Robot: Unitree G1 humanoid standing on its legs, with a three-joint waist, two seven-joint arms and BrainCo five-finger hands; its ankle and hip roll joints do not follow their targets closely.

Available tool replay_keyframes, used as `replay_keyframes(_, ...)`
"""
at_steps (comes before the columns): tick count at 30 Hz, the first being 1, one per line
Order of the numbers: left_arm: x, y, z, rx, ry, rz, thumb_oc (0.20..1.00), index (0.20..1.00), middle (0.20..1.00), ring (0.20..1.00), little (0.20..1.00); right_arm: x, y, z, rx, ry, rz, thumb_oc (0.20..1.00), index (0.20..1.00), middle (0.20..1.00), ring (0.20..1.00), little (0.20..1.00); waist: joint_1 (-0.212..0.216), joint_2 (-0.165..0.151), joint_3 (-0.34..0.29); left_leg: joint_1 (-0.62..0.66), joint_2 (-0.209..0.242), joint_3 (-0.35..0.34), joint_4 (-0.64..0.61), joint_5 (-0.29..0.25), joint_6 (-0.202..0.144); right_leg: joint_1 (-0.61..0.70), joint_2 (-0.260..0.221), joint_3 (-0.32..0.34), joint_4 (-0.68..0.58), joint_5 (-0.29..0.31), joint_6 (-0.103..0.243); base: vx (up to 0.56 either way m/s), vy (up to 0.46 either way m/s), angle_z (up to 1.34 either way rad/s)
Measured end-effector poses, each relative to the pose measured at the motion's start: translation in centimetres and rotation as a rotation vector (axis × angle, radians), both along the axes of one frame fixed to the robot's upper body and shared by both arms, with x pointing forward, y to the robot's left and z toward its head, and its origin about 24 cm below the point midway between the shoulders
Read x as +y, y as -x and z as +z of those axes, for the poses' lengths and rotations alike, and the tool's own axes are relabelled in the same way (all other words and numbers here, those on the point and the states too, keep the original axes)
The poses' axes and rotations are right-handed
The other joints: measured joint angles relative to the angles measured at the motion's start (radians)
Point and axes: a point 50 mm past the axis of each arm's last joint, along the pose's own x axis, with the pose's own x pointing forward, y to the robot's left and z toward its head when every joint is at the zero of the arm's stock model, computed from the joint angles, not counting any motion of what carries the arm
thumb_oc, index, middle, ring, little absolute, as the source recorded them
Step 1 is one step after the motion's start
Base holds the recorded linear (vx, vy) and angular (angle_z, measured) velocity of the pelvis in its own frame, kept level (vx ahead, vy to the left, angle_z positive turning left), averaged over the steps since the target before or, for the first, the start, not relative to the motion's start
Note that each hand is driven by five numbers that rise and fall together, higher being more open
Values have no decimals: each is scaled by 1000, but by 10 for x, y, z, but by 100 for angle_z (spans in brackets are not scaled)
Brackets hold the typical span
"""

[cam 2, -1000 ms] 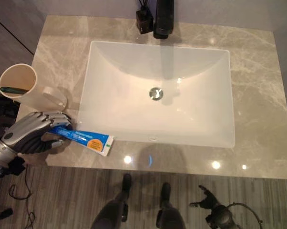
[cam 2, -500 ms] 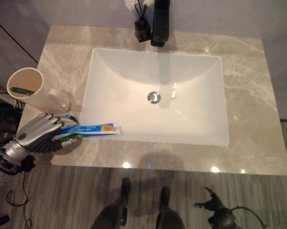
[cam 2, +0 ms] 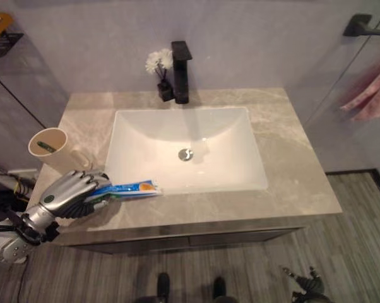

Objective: Put brush and paste in cup on sink, flatten towel.

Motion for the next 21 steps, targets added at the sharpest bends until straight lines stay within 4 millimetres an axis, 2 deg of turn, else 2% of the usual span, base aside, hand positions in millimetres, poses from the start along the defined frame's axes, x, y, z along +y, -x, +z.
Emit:
replay_keyframes(2, -3, -6, 15, -108, 13, -14, 200, 200, 200, 200, 200, -19, -10, 25, -101, 93, -46, 1000, 1000, 1000, 1000, 1000, -20, 6, -20, 11, 0, 1, 0, -7, 0, 10, 0, 2, 0, -1, 0, 0, -5, -2)
replay_keyframes(4, -6, -13, 34, -269, 71, -7, 200, 200, 200, 200, 200, -33, -25, 61, -268, 217, -91, 1000, 1000, 1000, 1000, 1000, -39, 16, -34, 18, 0, 3, -1, -10, 3, 16, -1, 4, 0, -1, 1, 24, -2, -2)
replay_keyframes(7, -13, -19, 59, -478, 189, -8, 200, 200, 200, 200, 200, -38, -45, 103, -462, 337, -123, 1000, 1000, 1000, 1000, 1000, -68, 16, -58, 23, 3, 6, 4, -11, 5, 19, 1, 6, 0, -3, -2, 15, -1, -3)
replay_keyframes(11, -23, -25, 91, -689, 261, -35, 200, 200, 200, 200, 200, -8, -89, 178, -865, 420, 2, 1000, 1000, 1000, 1000, 1000, -82, 20, -74, 38, 5, 32, 4, -9, 9, 21, 3, 34, 0, 2, -2, 14, -8, -18)
replay_keyframes(14, -31, -28, 116, -800, 288, -76, 200, 200, 200, 200, 200, 26, -117, 217, -1082, 390, 156, 1000, 1000, 1000, 1000, 1000, -94, 18, -81, 41, 6, 40, 4, -9, 9, 21, 4, 40, 0, 3, -3, -1, -22, -10)
replay_keyframes(15, -36, -29, 125, -842, 298, -95, 200, 200, 200, 200, 200, 43, -130, 233, -1164, 347, 244, 1000, 1000, 1000, 1000, 1000, -93, 16, -83, 44, 8, 52, 4, -9, 9, 19, 6, 51, 0, 5, -3, 27, -2, -16)
replay_keyframes(19, -51, -34, 142, -899, 331, -164, 200, 200, 200, 200, 200, 86, -160, 265, -1330, 202, 447, 1000, 1000, 1000, 1000, 1000, -88, 14, -86, 52, 10, 57, 4, -10, 7, 23, 9, 57, 0, 6, -3, 3, -8, -7)
replay_keyframes(21, -60, -38, 146, -904, 349, -194, 200, 200, 200, 200, 200, 108, -173, 278, -1388, 117, 536, 1000, 1000, 1000, 1000, 1000, -70, 16, -87, 56, 12, 58, 4, -11, 6, 24, 9, 58, 0, 7, -4, 35, -14, -6)
